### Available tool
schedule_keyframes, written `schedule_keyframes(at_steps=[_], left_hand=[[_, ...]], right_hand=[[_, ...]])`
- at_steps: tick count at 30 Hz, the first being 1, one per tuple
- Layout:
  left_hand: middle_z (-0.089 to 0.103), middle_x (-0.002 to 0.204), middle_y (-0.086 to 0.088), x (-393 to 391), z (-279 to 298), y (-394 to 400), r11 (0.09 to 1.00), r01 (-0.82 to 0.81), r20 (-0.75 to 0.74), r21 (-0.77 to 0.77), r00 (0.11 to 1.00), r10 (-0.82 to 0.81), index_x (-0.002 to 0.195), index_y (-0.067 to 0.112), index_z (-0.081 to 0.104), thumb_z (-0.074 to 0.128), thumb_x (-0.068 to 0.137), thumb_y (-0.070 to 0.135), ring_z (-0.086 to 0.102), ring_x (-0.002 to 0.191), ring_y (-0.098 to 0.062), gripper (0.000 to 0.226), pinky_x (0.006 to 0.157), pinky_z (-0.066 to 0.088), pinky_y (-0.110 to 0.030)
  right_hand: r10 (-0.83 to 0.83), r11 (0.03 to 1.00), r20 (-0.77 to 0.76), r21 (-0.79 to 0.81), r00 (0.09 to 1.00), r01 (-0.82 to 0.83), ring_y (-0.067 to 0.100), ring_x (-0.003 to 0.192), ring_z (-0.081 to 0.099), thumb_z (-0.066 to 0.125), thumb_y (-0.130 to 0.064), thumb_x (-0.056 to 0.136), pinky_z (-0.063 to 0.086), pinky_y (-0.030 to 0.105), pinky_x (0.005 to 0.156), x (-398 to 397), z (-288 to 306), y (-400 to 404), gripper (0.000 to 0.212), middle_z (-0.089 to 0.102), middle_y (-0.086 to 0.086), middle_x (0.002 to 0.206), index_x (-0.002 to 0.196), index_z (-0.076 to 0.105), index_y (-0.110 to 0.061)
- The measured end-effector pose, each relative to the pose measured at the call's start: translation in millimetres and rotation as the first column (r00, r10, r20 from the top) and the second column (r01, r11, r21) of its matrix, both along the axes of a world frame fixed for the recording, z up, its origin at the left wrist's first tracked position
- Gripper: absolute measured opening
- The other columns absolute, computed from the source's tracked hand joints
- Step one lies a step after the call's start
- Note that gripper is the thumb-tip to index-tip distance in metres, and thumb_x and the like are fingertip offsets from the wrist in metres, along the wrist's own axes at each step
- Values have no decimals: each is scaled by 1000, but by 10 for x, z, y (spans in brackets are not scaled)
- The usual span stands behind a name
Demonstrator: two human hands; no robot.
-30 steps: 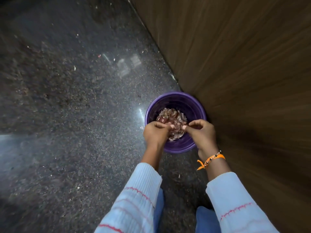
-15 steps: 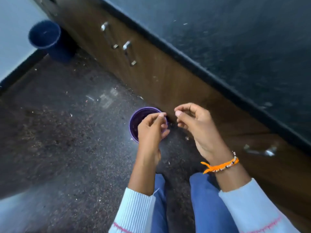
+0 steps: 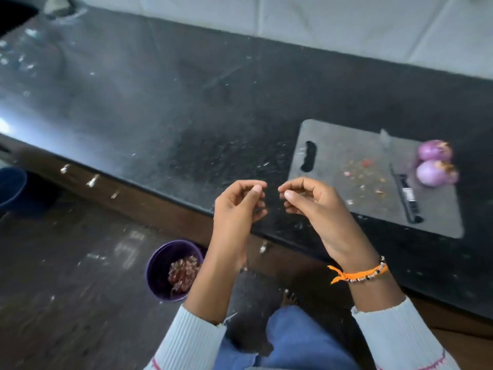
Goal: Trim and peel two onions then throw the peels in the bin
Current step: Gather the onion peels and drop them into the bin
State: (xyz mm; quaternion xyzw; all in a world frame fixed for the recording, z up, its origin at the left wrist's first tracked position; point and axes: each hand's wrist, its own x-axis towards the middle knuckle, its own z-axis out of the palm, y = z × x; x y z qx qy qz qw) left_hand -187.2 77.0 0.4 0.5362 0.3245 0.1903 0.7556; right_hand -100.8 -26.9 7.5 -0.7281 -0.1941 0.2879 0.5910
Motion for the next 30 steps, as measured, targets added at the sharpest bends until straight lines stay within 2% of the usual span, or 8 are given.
schedule_keyframes(at_steps=[6, 11, 15, 19, 21, 24, 27, 30], left_hand=[[54, 66, 3, 605, -28, -598, 982, 178, -38, 60, 984, -176, 80, 17, 64, 49, 92, 0, 50, 60, -4, 26, 62, 47, -14], [52, 68, 1, 928, -70, -842, 970, 232, -89, 71, 970, -226, 84, 15, 64, 49, 92, 0, 50, 58, -1, 23, 66, 48, -13], [55, 69, 4, 1075, -126, -944, 966, 236, -128, 106, 967, -222, 82, 18, 66, 51, 91, -2, 50, 65, -9, 26, 74, 50, -25], [61, 78, 9, 1130, -197, -909, 919, 283, -178, 274, 954, -241, 84, 23, 65, 51, 90, -1, 53, 70, -6, 28, 75, 47, -23], [61, 87, 9, 1140, -248, -855, 790, 324, -257, 521, 942, -217, 88, 22, 64, 52, 89, 1, 52, 74, -3, 25, 71, 41, -12], [56, 109, 1, 1135, -367, -810, 454, 361, -358, 815, 929, -95, 104, 16, 65, 52, 87, 1, 46, 103, -18, 26, 86, 29, -15], [33, 146, -8, 1157, -456, -819, 240, 534, -536, 811, 842, -63, 132, 14, 48, 46, 93, 14, 15, 139, -35, 40, 117, 6, -47], [-1, 158, -2, 1229, -501, -810, 112, 661, -662, 742, 749, -38, 146, 20, 22, 30, 99, 26, -24, 140, -33, 49, 108, -18, -52]], right_hand=[[-97, 961, 263, -225, 960, 158, 12, 79, 67, 51, 2, 88, 55, 32, 82, 699, -162, -659, 36, 69, -4, 83, 76, 66, -28], [-9, 869, 645, -373, 764, 325, 28, 104, 57, 51, 5, 84, 43, 33, 89, 1164, -222, -780, 26, 63, 13, 107, 102, 67, -5], [201, 791, 650, -549, 733, 270, 37, 114, 45, 48, 3, 84, 37, 41, 100, 1374, -342, -692, 39, 51, 19, 126, 124, 52, 2], [311, 736, 696, -607, 647, 299, 35, 96, 51, 50, 5, 83, 46, 44, 84, 1283, -498, -746, 26, 55, 16, 110, 106, 59, -2], [316, 751, 728, -584, 608, 309, 31, 89, 53, 59, 4, 80, 48, 38, 74, 1149, -532, -815, 20, 56, 12, 103, 98, 62, -5], [280, 739, 752, -566, 597, 366, 33, 105, 50, 66, -1, 78, 43, 40, 90, 1056, -533, -990, 34, 55, 12, 119, 111, 59, -3], [323, 574, 726, -660, 607, 484, 44, 128, 37, 67, -11, 80, 30, 55, 105, 1082, -497, -1205, 49, 47, 20, 137, 124, 53, 4], [409, 474, 594, -787, 692, 395, 43, 142, -3, 41, -34, 96, -8, 60, 108, 1022, -505, -1266, 60, 11, 15, 157, 143, 26, 0]])
